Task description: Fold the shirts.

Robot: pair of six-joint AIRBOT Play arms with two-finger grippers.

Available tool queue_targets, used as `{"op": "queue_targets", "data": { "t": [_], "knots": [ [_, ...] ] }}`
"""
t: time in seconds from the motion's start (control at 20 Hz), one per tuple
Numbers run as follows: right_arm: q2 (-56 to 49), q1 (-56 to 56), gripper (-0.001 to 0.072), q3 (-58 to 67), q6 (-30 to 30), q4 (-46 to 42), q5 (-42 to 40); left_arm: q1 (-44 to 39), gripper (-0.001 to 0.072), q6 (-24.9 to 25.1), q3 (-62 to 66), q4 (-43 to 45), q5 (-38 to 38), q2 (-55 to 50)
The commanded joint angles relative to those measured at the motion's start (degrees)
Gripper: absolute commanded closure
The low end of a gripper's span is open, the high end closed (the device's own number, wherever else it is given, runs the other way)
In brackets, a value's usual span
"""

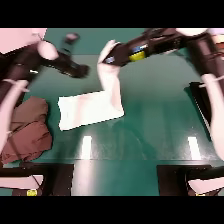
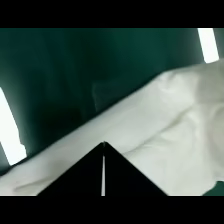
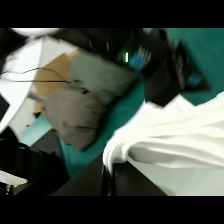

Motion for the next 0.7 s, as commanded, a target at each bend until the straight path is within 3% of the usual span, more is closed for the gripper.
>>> {"op": "queue_targets", "data": {
  "t": [0.0,0.1,0.35,0.65],
  "knots": [
    [-8.22,10.62,0.0674,3.98,-2.49,2.71,-6.43,10.99,0.0686,0.52,0.02,8.15,-3.02,11.15],
    [-11.8,14.56,0.0315,3.96,-2.71,2.71,-8.63,15.67,0.0686,0.44,0.02,8.11,-3.34,14.99],
    [-10.32,10.45,0.0349,-1.4,-2.38,0.76,-0.37,19.1,0.0686,0.46,0.0,8.02,-5.66,17.59],
    [1.49,-8.63,0.0345,-25.07,3.48,-13.22,-2.4,19.1,0.0686,0.37,-0.04,4.72,-6.4,17.57]
  ]
}}
